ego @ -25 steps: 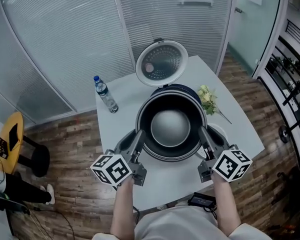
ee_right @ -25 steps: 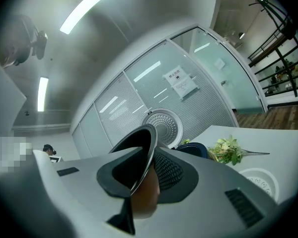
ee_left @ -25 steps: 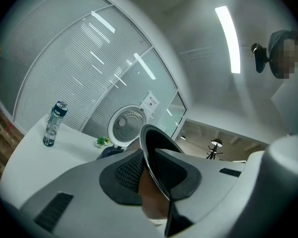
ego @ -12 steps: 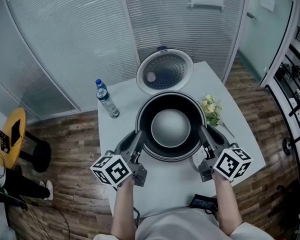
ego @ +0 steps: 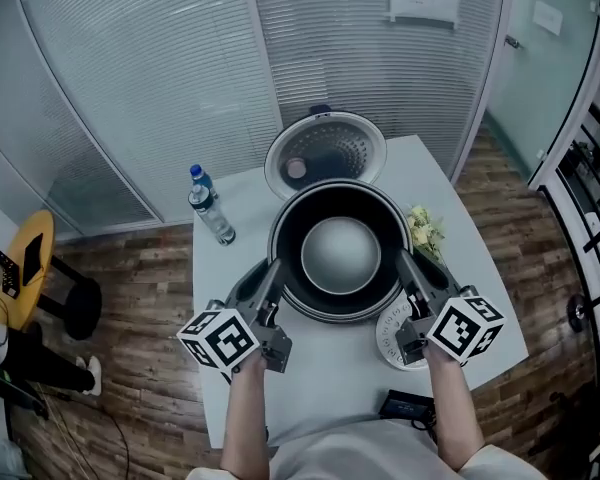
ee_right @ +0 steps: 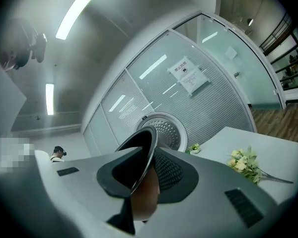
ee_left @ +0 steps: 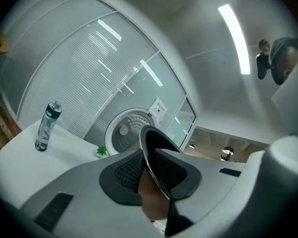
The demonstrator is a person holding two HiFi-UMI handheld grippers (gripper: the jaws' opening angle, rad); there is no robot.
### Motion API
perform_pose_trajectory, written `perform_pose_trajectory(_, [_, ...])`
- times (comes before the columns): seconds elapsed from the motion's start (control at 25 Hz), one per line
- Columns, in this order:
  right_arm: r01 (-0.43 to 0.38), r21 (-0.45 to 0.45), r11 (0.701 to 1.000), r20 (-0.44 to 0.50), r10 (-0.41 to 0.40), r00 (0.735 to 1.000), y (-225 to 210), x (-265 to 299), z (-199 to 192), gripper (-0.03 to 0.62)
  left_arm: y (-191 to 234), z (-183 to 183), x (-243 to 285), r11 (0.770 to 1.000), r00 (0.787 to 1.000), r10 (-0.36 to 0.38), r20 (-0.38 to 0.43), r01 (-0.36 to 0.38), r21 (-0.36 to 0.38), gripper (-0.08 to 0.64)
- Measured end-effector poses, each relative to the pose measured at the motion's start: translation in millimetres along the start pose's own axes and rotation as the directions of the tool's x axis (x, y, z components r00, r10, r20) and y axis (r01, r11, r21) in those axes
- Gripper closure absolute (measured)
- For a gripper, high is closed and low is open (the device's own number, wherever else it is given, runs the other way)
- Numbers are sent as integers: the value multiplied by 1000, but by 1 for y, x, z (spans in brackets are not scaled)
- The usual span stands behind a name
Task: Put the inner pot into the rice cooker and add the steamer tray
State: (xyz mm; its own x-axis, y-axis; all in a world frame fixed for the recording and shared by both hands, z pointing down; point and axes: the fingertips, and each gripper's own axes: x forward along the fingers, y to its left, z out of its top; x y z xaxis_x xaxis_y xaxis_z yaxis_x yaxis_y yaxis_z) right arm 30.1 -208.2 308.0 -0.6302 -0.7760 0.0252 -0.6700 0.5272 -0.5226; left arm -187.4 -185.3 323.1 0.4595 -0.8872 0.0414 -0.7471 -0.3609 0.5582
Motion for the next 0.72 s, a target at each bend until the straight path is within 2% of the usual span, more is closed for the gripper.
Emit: perform_pose_trajectory(0.72, [-23,48,999,-73,26,997,-52,25,-12,511,18,-27,35,997,997,74,-18,-74,-28,488])
